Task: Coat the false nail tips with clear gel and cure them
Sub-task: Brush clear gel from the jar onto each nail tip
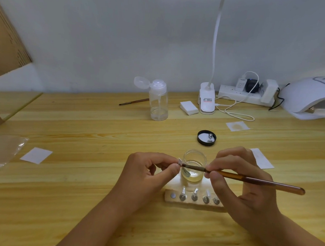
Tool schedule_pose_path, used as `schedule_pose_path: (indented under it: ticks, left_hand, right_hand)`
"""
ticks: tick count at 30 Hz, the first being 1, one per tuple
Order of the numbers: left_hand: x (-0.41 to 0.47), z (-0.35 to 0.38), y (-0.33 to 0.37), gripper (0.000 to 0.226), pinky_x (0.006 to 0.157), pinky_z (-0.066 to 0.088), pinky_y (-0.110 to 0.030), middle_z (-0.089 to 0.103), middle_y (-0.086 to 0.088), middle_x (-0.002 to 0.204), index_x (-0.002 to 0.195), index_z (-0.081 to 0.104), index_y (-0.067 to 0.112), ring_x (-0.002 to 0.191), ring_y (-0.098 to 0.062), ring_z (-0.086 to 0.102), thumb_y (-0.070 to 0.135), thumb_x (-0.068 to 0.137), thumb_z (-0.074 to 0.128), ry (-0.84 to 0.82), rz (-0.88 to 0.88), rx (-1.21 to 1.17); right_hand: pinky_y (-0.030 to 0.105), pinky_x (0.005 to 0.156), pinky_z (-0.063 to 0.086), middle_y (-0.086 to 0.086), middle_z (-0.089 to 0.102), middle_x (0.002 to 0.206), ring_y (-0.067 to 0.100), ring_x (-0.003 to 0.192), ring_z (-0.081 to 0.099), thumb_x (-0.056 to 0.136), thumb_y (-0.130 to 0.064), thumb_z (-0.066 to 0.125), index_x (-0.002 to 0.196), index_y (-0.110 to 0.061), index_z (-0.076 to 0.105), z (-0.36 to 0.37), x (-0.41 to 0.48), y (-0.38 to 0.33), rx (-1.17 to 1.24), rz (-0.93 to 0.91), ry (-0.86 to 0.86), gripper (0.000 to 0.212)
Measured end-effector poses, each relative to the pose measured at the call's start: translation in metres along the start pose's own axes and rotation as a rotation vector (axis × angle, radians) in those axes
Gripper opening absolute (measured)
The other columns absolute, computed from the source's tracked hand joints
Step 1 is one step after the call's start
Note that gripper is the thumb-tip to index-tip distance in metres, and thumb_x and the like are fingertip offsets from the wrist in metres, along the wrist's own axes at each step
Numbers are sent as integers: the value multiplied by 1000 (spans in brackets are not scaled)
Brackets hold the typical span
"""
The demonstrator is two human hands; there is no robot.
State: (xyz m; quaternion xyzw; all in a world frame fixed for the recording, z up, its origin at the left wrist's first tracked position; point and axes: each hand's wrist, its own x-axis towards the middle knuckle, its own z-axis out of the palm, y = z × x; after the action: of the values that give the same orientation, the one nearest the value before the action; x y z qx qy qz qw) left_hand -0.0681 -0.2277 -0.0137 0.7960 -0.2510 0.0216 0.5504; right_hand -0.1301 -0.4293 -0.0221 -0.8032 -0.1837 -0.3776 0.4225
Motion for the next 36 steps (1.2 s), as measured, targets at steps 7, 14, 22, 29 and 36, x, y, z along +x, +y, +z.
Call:
schedule_pose_path:
  ticks: [7, 14, 22, 29, 36]
  left_hand:
    - [-1, 3, -1, 14, 60, 44, -38, 75, 16, 77, 84, 79, 33, 65, 1, 59, 19, 84, 76, -27, 1, -1]
    - [-1, 5, 1, 9, 59, 44, -34, 73, 20, 75, 85, 79, 26, 67, 4, 61, 22, 83, 71, -29, 35, -19]
    - [-2, 4, 0, 11, 61, 45, -36, 71, 20, 72, 88, 80, 20, 66, 3, 61, 12, 87, 72, -44, 28, -27]
    - [-1, 5, 1, 11, 63, 48, -36, 73, 19, 77, 87, 79, 18, 70, 0, 66, 10, 87, 72, -32, 43, -30]
    - [-1, 4, 3, 12, 65, 49, -38, 75, 14, 79, 90, 79, 18, 72, -3, 69, 10, 88, 71, -14, 34, -50]
  right_hand:
    - [35, 77, 47, -5, 66, 89, 17, 91, 60, 87, -24, 60, 92, -26, 65, 0, 1, 0, 11, 23, 39, 7]
    - [40, 75, 49, -4, 66, 89, 14, 91, 60, 87, -25, 62, 90, -22, 68, 3, 0, 0, 9, 20, 22, 7]
    - [46, 69, 49, 2, 65, 84, 22, 85, 61, 87, -21, 61, 87, -18, 68, 0, -4, 1, 69, 19, 33, 7]
    - [30, 79, 48, -17, 62, 95, 14, 93, 61, 89, -28, 61, 90, -35, 65, 3, -2, 1, 12, 46, 27, 8]
    - [34, 73, 48, -11, 62, 89, 17, 86, 62, 87, -23, 62, 87, -29, 67, 0, -4, 0, 78, 21, 34, 8]
